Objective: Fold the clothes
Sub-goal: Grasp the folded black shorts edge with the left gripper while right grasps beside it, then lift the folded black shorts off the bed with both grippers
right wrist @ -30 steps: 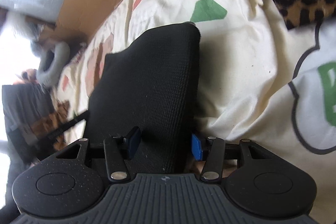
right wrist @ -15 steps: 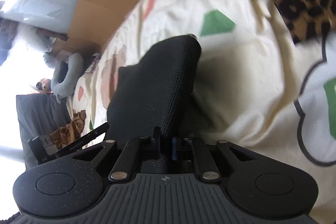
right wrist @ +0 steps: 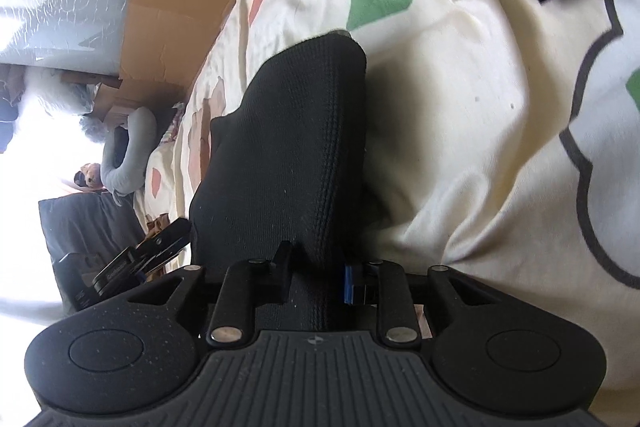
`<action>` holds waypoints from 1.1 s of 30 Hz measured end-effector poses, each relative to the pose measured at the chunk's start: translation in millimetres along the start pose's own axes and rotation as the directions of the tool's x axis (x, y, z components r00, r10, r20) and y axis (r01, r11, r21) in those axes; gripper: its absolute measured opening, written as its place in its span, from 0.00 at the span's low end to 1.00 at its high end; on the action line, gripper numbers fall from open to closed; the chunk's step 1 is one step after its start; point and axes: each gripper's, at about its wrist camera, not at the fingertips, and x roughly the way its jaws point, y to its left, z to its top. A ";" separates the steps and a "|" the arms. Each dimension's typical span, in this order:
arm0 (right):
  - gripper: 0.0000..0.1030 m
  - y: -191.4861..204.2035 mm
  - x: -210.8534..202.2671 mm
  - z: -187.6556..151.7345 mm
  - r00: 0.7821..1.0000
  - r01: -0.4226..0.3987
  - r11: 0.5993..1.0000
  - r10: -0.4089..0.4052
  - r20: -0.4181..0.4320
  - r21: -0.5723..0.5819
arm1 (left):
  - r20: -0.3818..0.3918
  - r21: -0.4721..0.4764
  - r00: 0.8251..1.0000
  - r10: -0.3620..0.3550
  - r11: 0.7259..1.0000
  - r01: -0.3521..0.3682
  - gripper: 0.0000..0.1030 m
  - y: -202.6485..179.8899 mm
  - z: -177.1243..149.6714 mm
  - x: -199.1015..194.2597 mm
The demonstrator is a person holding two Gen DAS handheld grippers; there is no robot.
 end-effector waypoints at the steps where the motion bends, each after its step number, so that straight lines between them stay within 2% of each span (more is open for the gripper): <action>1: 0.26 -1.8 0.5 -0.5 1.000 -0.004 1.000 0.004 -0.004 0.007 | -0.006 -0.022 1.000 -0.018 1.000 0.018 0.63 3.0 -0.1 3.1; 3: 0.28 -4.8 1.4 -1.2 1.000 -0.012 1.000 0.013 -0.005 0.017 | -0.016 -0.066 0.998 -0.055 0.996 0.054 0.61 9.0 -0.4 9.3; 5: 0.26 -6.7 2.5 -1.6 1.000 -0.026 0.999 0.026 -0.005 0.026 | -0.020 -0.119 0.997 -0.080 0.990 0.077 0.55 15.0 -3.5 13.1; 7: 0.09 -4.8 3.0 -0.8 1.000 -0.027 1.000 0.027 -0.012 0.010 | -0.015 -0.176 0.995 -0.101 0.980 0.096 0.54 20.6 -7.8 15.3; 9: 0.08 -0.4 2.5 1.7 1.000 -0.020 1.000 0.020 -0.020 -0.016 | -0.009 -0.180 0.995 -0.102 0.979 0.099 0.48 21.1 -9.9 14.3; 11: 0.08 4.4 0.6 5.2 1.000 -0.022 0.999 0.021 -0.024 -0.031 | -0.002 -0.186 0.994 -0.111 0.977 0.108 0.38 20.9 -10.4 12.1; 16: 0.07 10.3 -14.7 14.4 1.000 -0.028 0.998 0.027 -0.012 -0.056 | -0.016 -0.220 0.989 -0.144 0.966 0.137 0.32 17.3 -10.8 11.8; 19: 0.07 7.2 -24.6 21.1 1.000 -0.010 0.998 0.010 0.003 -0.056 | -0.037 -0.216 0.985 -0.167 0.964 0.155 0.33 11.8 -11.7 14.5; 21: 0.07 2.6 -27.9 23.5 1.000 -0.004 0.999 0.004 -0.001 -0.048 | -0.052 -0.207 0.984 -0.168 0.966 0.154 0.39 9.2 -10.7 16.3; 23: 0.08 -0.6 -27.8 24.3 1.000 -0.004 0.999 0.004 -0.009 -0.033 | -0.069 -0.201 0.986 -0.152 0.970 0.136 0.51 9.0 -8.3 18.0; 25: 0.12 -2.0 -25.8 24.8 1.000 0.004 1.000 -0.004 -0.015 -0.019 | -0.079 -0.176 0.987 -0.140 0.976 0.124 0.56 8.9 -7.8 19.4; 29: 0.13 -5.5 -21.3 24.3 1.000 0.011 1.000 -0.012 -0.021 -0.004 | -0.097 -0.185 0.979 -0.180 0.970 0.160 0.58 14.4 -8.4 25.8; 33: 0.23 -8.6 -17.9 22.4 1.000 -0.013 1.000 0.013 -0.008 0.015 | -0.097 -0.247 0.965 -0.244 0.945 0.214 0.59 23.7 -5.0 34.0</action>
